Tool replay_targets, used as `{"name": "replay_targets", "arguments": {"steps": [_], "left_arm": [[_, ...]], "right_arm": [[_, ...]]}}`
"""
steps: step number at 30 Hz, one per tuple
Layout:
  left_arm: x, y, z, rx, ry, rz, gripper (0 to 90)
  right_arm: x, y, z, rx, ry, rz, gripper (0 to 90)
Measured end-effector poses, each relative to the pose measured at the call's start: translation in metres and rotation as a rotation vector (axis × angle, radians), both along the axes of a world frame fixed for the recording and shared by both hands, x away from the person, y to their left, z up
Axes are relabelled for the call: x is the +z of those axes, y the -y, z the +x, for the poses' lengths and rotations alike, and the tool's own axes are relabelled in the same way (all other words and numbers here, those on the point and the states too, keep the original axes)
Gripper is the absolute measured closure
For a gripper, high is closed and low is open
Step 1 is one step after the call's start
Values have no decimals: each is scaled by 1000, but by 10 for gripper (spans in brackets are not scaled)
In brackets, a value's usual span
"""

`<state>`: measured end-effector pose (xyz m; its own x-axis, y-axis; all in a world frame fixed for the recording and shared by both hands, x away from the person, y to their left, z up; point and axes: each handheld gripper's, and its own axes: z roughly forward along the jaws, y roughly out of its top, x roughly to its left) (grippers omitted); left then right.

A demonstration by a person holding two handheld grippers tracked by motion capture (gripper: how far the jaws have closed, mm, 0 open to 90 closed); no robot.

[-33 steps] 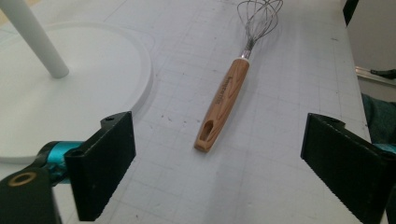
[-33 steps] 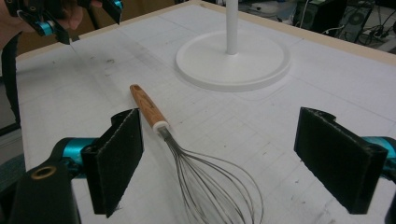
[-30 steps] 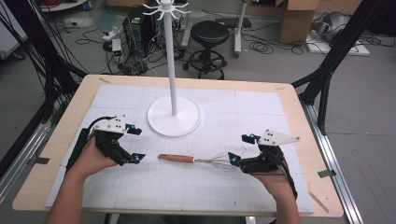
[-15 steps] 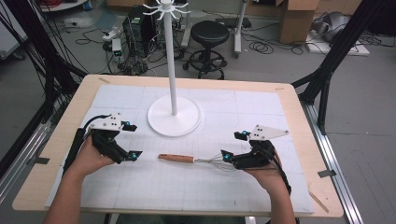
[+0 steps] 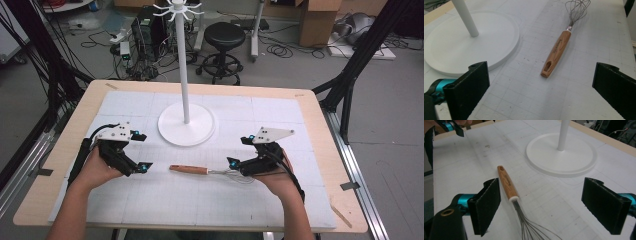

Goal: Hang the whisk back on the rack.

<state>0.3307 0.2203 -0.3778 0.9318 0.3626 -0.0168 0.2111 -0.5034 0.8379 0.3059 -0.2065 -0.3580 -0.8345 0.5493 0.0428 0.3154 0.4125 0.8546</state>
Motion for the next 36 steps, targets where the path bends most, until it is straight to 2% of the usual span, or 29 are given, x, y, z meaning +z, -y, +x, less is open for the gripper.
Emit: {"name": "replay_targets", "arguments": {"steps": [5, 13, 20, 27, 36], "left_arm": [[-2, 3, 0, 2, 4, 19, 16], [0, 1, -1, 6, 10, 12, 16], [-2, 4, 1, 3, 7, 14, 17], [-2, 4, 0, 2, 10, 20, 17], [-4, 6, 1, -3, 8, 28, 17]], "right_arm": [[-3, -14, 10, 30, -25, -41, 150], [-5, -44, 24, 96, -69, -132, 154], [-9, -61, 28, 142, -84, -190, 163], [-21, -72, 35, 162, -128, -251, 203], [-29, -92, 34, 218, -150, -363, 263]]}}
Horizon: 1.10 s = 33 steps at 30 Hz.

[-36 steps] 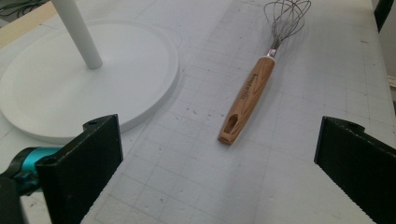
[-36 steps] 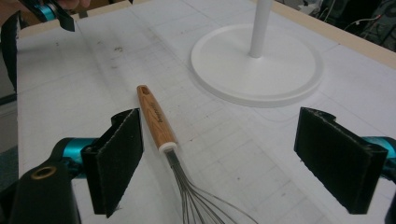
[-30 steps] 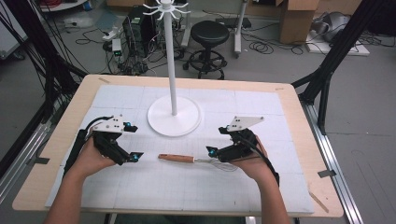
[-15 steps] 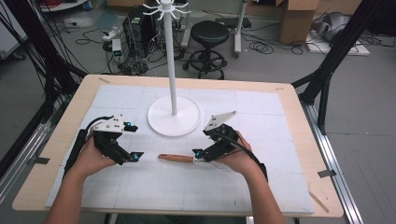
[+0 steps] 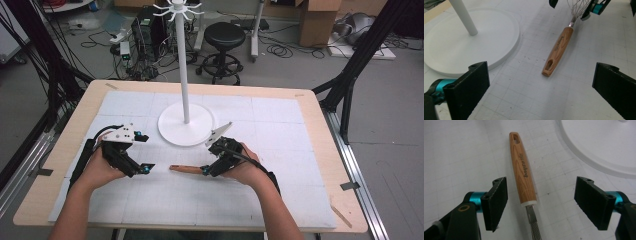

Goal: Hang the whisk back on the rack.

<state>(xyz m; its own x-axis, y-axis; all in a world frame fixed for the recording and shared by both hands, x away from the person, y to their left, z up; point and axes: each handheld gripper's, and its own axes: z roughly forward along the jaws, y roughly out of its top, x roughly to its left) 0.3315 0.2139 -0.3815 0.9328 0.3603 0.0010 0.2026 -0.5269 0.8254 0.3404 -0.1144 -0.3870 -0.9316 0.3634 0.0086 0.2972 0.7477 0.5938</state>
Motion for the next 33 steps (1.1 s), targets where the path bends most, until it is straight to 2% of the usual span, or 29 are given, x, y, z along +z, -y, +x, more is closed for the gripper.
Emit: {"name": "replay_targets", "arguments": {"steps": [11, 14, 21, 33], "left_arm": [[-1, 1, 1, -2, -3, 1, 17], [-1, 1, 1, -4, -1, 14, 16], [-3, 3, 1, -2, -5, 20, 17], [-4, 5, 1, -5, -5, 30, 16]], "right_arm": [[-10, -14, 3, 47, -37, -80, 329], [-12, -18, 4, 56, -49, -90, 343], [-20, -29, 5, 82, -61, -177, 406], [-27, -33, 7, 88, -83, -206, 522]]}}
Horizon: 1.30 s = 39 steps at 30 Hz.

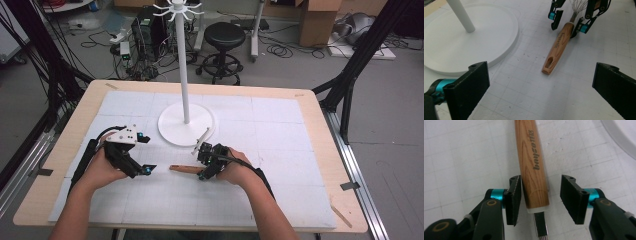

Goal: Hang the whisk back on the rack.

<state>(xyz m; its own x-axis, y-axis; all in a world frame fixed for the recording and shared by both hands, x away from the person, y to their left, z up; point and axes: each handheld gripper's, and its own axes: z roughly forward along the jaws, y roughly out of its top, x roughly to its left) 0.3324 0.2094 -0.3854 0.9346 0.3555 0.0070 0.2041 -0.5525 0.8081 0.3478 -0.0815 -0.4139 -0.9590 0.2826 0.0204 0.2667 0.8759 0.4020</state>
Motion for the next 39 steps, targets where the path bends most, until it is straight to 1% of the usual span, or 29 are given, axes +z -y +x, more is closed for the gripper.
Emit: {"name": "replay_targets", "arguments": {"steps": [2, 3, 5, 7, 10, 13, 14, 16, 18, 21, 23, 28, 31, 36, 37, 39], "left_arm": [[0, 0, 0, -4, 2, 6, 16], [0, 1, 0, -1, -1, 0, 17], [-1, 1, 0, -1, 0, 0, 17], [-1, 1, 0, -1, -1, 4, 17], [-1, 1, 0, -3, -2, 3, 17], [-1, 2, 0, 0, 1, 12, 17], [-1, 2, 0, -7, 3, 17, 17], [-1, 2, 0, -4, 1, 9, 17], [-1, 2, 0, -7, 3, 11, 16], [-1, 1, 0, -3, 0, 7, 17], [-1, 1, 0, -8, 3, 14, 17], [0, 1, 0, -7, 5, 12, 17], [-1, 1, 0, -3, 3, 9, 16], [0, 1, 0, -3, 7, 11, 16], [0, 1, 0, -3, 7, 11, 17], [0, 0, 0, -4, 8, 8, 17]], "right_arm": [[-1, -1, 0, -3, -4, -16, 547], [-2, -2, 0, 4, -1, -23, 556], [-2, -3, 0, 10, 6, -27, 571], [-2, -3, -1, 13, -2, -25, 619], [-1, -4, -1, 17, -8, -31, 662], [-1, -4, -2, 28, 5, -33, 675], [-1, -4, -3, 29, 5, -34, 681], [0, -3, -2, 33, -2, -41, 699], [0, -2, -2, 30, -16, -33, 701], [3, 0, -2, 17, -14, -30, 702], [7, 4, -2, 7, 0, -11, 703], [24, 17, -1, -25, 50, 73, 704], [36, 25, -1, -39, 80, 123, 705], [56, 35, -4, -64, 136, 181, 705], [60, 36, -4, -60, 146, 199, 705], [69, 40, -4, -72, 165, 226, 706]]}}
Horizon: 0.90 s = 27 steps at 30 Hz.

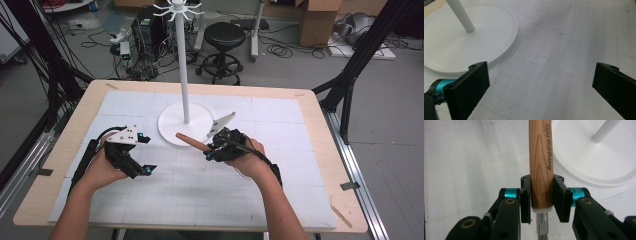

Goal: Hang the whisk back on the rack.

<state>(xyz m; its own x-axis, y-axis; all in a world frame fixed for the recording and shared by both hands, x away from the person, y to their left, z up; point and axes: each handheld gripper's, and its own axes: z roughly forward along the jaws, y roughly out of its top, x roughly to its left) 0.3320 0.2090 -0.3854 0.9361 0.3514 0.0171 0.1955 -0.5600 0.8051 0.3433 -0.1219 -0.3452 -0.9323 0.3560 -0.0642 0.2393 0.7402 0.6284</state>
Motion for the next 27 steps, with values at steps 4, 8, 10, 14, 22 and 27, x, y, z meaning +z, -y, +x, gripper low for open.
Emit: {"name": "replay_targets", "arguments": {"steps": [4, 8, 10, 14, 22, 27], "left_arm": [[0, 0, 0, -2, 1, -3, 17], [1, 0, 0, -1, 4, -3, 16], [1, 0, -1, 5, 3, -11, 17], [2, -1, -1, 3, 7, -8, 17], [1, -1, -1, 7, 1, -21, 16], [2, 0, -1, 3, 6, -13, 16]], "right_arm": [[15, 9, 0, -28, 30, 73, 706], [28, 19, 3, -54, 64, 149, 706], [34, 23, 5, -71, 79, 166, 706], [46, 31, 9, -107, 91, 215, 706], [68, 41, 15, -120, 152, 282, 707], [83, 45, 18, -137, 199, 322, 707]]}}
